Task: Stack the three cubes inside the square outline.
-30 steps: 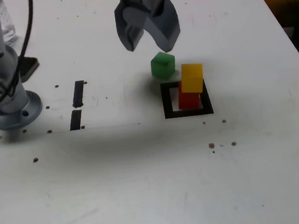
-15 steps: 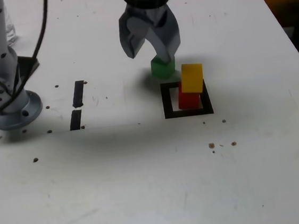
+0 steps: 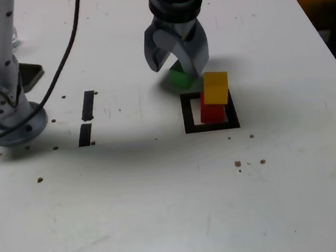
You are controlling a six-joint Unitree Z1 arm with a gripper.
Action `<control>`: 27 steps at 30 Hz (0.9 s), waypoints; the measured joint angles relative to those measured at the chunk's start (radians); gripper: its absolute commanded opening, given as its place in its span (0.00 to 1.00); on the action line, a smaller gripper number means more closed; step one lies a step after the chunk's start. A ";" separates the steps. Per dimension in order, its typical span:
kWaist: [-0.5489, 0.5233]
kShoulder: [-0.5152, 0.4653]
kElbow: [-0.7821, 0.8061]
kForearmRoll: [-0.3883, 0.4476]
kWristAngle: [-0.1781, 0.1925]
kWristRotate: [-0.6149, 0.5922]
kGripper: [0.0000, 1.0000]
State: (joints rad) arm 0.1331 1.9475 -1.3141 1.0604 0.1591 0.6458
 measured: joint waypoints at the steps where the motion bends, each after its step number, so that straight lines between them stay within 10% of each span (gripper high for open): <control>1: 0.002 0.002 0.003 -0.004 0.000 0.003 0.74; 17: 0.007 0.067 0.013 -0.038 -0.004 0.011 0.73; 27: 0.030 0.073 0.014 -0.060 -0.028 0.029 0.40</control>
State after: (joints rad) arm 0.1631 2.0204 -1.2999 1.0001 0.1309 0.6746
